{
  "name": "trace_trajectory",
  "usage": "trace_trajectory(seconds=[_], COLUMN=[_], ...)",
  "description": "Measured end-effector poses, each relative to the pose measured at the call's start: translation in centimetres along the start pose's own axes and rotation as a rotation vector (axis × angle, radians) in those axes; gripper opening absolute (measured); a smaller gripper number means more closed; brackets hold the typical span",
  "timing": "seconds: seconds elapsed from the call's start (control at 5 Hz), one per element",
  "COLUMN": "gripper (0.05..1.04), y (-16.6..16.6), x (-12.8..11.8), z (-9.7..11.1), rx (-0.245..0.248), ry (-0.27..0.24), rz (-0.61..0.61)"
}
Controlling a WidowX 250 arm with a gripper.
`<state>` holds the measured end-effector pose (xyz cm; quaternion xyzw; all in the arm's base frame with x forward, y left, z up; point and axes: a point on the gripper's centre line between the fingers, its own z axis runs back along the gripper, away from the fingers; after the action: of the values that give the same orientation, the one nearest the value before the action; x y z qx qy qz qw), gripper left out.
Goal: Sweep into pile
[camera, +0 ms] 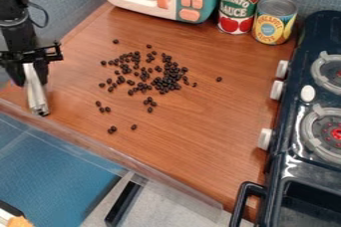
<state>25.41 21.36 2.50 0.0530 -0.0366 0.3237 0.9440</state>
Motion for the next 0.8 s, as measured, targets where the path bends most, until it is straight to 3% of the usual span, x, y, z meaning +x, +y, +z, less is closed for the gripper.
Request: trace_trajectory(seconds=[0.6, 0.8], gripper=[0.348, 0.338], y=[-1.7, -3.8], x=[-1.8, -2.4], z=[0.1, 0.4], rx=[-0.044, -0.086], ry=[0.005, 0.049], rz=[-0.078, -0.075])
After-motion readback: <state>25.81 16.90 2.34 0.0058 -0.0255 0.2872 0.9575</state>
